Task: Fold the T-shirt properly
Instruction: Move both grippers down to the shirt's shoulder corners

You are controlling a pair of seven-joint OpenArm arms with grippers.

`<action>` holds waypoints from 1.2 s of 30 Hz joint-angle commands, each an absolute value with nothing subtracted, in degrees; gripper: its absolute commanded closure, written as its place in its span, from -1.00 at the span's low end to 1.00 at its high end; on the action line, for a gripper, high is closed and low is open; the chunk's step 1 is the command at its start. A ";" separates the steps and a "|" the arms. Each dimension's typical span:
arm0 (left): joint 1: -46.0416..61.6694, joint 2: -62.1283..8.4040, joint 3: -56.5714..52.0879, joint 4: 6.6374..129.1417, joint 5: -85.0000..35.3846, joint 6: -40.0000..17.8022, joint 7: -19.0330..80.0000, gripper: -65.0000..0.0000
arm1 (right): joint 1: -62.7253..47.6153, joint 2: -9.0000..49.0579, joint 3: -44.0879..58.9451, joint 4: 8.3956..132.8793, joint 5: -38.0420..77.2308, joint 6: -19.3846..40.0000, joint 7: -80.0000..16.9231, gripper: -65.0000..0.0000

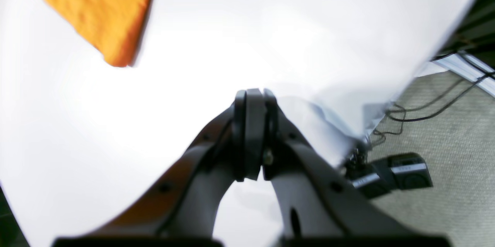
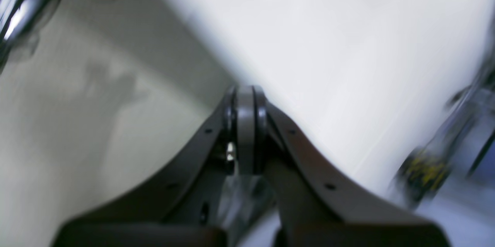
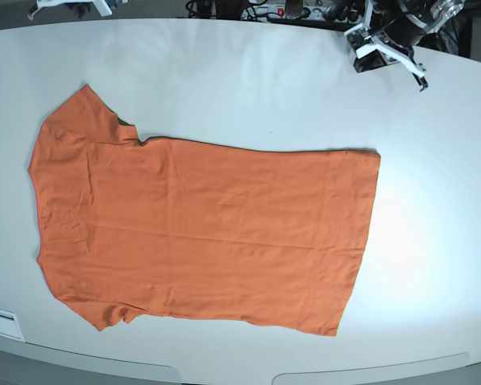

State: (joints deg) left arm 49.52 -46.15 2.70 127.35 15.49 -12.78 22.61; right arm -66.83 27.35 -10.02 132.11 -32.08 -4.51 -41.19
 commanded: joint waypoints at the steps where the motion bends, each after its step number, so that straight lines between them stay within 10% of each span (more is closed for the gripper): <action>1: 47.77 -47.59 2.46 127.02 15.09 -13.26 19.75 1.00 | -65.78 27.79 -9.04 133.08 -32.03 -4.21 -39.62 1.00; 6: 38.24 -51.66 2.63 119.02 14.72 -20.78 9.72 0.97 | -55.88 27.77 -5.30 133.03 -21.52 2.79 -35.70 1.00; 12: 25.34 -56.82 3.05 108.22 13.15 -30.61 -2.92 -0.15 | -48.01 27.77 -4.45 133.03 -14.70 6.70 -35.48 1.00; 34: -19.79 -58.48 55.77 88.79 22.46 -26.70 -6.00 -0.14 | -47.72 27.64 -4.45 133.03 -13.28 6.61 -34.00 1.00; 36: -20.64 -57.36 57.21 88.14 22.44 -28.69 -6.00 0.17 | -47.59 27.64 -4.43 133.03 -13.78 5.48 -34.00 0.97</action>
